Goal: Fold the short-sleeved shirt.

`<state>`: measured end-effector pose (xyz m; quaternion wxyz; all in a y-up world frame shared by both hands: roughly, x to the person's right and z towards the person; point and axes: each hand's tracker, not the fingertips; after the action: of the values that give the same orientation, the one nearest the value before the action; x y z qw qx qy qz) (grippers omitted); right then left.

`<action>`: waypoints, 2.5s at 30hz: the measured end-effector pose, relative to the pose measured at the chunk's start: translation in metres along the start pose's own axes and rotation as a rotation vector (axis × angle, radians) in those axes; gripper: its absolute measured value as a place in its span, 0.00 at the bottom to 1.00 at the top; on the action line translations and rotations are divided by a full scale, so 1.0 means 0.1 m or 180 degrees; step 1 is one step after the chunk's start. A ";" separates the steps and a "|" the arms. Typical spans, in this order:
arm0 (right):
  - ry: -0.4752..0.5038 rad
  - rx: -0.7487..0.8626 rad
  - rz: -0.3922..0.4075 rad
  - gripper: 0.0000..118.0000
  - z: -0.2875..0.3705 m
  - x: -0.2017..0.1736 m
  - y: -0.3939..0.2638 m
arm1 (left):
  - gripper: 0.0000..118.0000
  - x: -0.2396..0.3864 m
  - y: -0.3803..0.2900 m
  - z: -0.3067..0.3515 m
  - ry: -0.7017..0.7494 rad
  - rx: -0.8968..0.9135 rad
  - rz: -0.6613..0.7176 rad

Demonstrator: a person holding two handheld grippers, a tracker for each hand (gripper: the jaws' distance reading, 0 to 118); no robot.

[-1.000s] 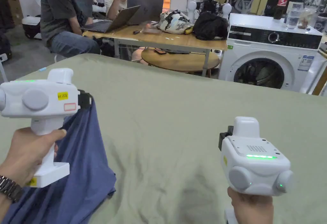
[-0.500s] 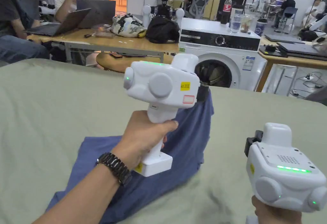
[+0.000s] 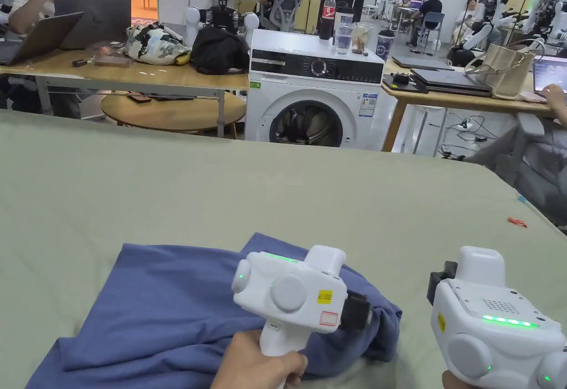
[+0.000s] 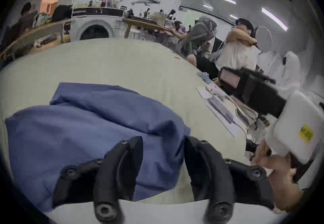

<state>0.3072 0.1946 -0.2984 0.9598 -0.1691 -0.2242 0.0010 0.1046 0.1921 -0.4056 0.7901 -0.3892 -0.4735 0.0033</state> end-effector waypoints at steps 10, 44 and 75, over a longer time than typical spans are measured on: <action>0.0366 0.0097 -0.0067 0.00 0.14 -0.50 0.11 | 0.03 -0.49 -0.40 1.27 0.0900 0.1002 0.0114; 0.0604 -0.0483 0.0162 0.00 -0.95 -0.80 0.30 | 0.01 -3.01 0.23 0.73 0.2182 -0.0466 0.0501; 0.0570 -0.0837 0.0141 0.00 -1.63 -0.21 1.00 | 0.01 -2.43 0.19 2.12 0.2013 0.0718 0.0752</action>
<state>0.3660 0.2341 -0.4772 0.9453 -0.2976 -0.1321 -0.0222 -0.1813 0.2441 -0.5455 0.9298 -0.3333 -0.1540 0.0262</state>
